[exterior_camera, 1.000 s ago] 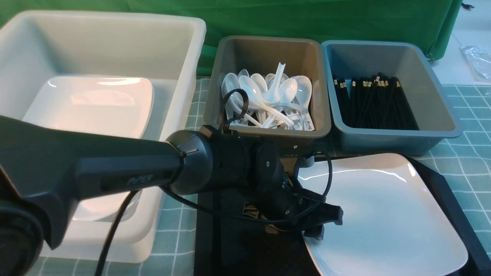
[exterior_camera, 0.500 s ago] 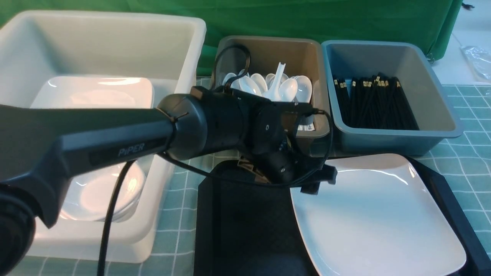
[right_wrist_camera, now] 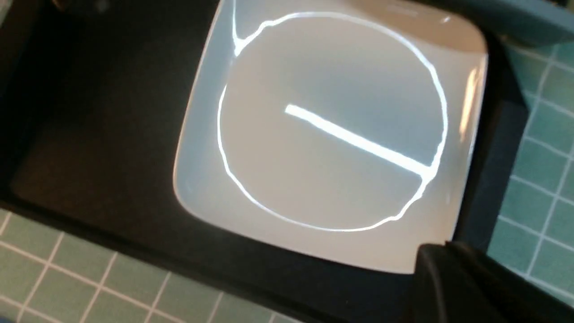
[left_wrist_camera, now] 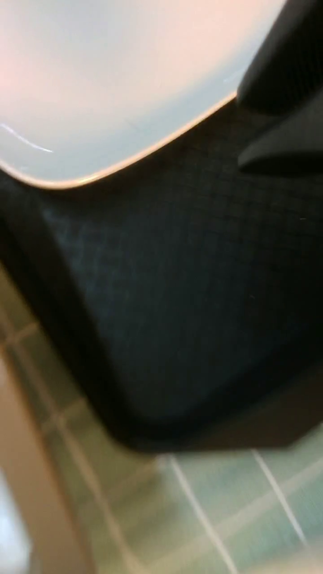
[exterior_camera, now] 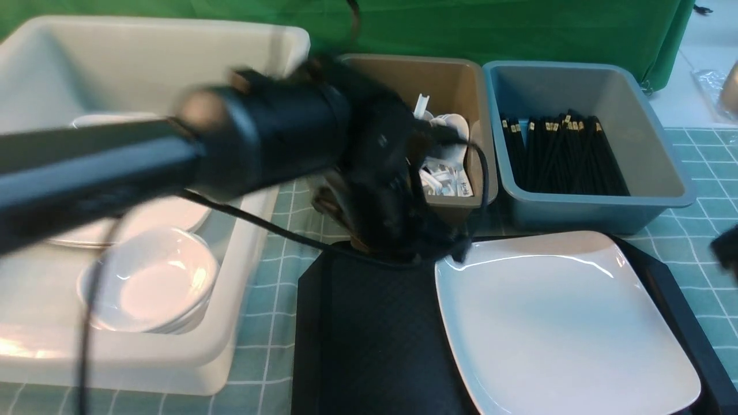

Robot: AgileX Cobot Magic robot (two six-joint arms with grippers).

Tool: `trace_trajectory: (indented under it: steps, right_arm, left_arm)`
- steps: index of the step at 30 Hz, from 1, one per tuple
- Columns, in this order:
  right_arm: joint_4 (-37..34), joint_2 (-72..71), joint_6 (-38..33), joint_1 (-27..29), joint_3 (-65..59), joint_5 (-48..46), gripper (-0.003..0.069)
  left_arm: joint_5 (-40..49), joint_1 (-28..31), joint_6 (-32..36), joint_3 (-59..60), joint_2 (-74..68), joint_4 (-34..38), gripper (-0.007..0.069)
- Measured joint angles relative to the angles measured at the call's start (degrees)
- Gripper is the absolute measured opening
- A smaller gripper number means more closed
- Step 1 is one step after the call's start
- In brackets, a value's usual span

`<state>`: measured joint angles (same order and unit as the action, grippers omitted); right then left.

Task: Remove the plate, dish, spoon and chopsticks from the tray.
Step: Use the right arm to grab a plate from the dinner plate

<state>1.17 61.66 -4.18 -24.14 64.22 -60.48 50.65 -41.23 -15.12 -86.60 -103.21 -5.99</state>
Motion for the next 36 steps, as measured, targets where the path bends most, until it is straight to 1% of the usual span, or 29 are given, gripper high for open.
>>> trace_trajectory:
  steps: [2,4,6,8,10,11,12,14,15,17,18,19,23,26,29,32,36]
  right_arm:
    - [0.0,0.0,0.2,0.0,-2.1,1.0,0.0017]
    - [0.3,0.0,1.4,0.0,-5.4,2.4,0.0017]
    - [2.1,0.0,3.7,0.0,-8.1,2.8,0.0017]
    - [4.1,0.0,5.3,0.0,-9.1,2.9,0.0017]
    - [6.2,0.0,6.8,0.0,-9.7,2.8,0.0017]
    - [8.6,0.0,8.4,0.0,-10.1,2.4,0.0017]
    - [8.8,-0.1,8.5,0.0,-10.1,2.4,0.0017]
    - [9.1,-0.1,9.3,0.0,-10.3,2.2,0.0015]
    - [9.1,-0.3,9.5,0.0,-10.3,2.2,0.0015]
    - [9.1,-0.6,9.5,0.0,-10.3,2.2,0.0015]
    - [9.1,-1.0,9.5,0.0,-10.3,2.4,0.0015]
    - [9.2,-1.3,9.7,0.0,-10.3,2.5,0.0015]
    - [9.2,-2.0,9.7,0.0,-10.3,2.8,0.0015]
    - [9.2,-2.2,9.7,0.0,-10.3,3.1,0.0015]
    - [9.2,-2.3,9.7,0.0,-10.3,3.6,0.0015]
    - [9.2,-2.3,9.7,0.0,-10.3,4.4,0.0015]
    - [9.2,-2.3,9.7,0.0,-10.3,5.0,0.0015]
  left_arm:
    - [0.2,0.1,-0.3,-0.1,1.3,1.4,0.0027]
    - [0.4,0.1,0.4,-0.1,2.9,6.7,0.0010]
    - [-0.7,-0.4,2.7,0.7,2.5,12.6,0.0007]
    - [-1.8,-1.0,3.4,1.6,1.8,15.0,0.0007]
    - [-3.0,-1.8,4.4,2.6,0.4,15.8,0.0007]
    - [-3.7,-2.6,4.9,3.1,-1.6,14.7,0.0010]
    - [-3.9,-2.8,4.7,3.1,-2.1,14.2,0.0011]
    - [-5.1,-2.8,3.2,3.6,-3.6,10.9,0.0023]
    - [-6.4,-2.5,-0.2,3.6,-4.8,6.0,0.0050]
    - [-8.3,-2.0,-1.9,3.6,-5.2,3.8,0.0073]
    - [-10.9,-1.2,-3.2,3.6,-5.6,1.7,0.0116]
    - [-12.9,-0.4,-3.5,3.6,-5.9,1.3,0.0153]
    - [-18.4,2.2,-3.7,3.6,-8.3,3.1,0.0320]
    - [-22.6,2.7,-2.8,3.6,-10.9,4.5,0.0466]
    - [-26.4,2.5,-1.6,3.6,-12.7,6.0,0.0554]
    - [-29.7,2.3,0.0,3.6,-14.5,7.4,0.0587]
    - [-30.8,2.3,0.2,3.6,-17.0,7.7,0.0568]
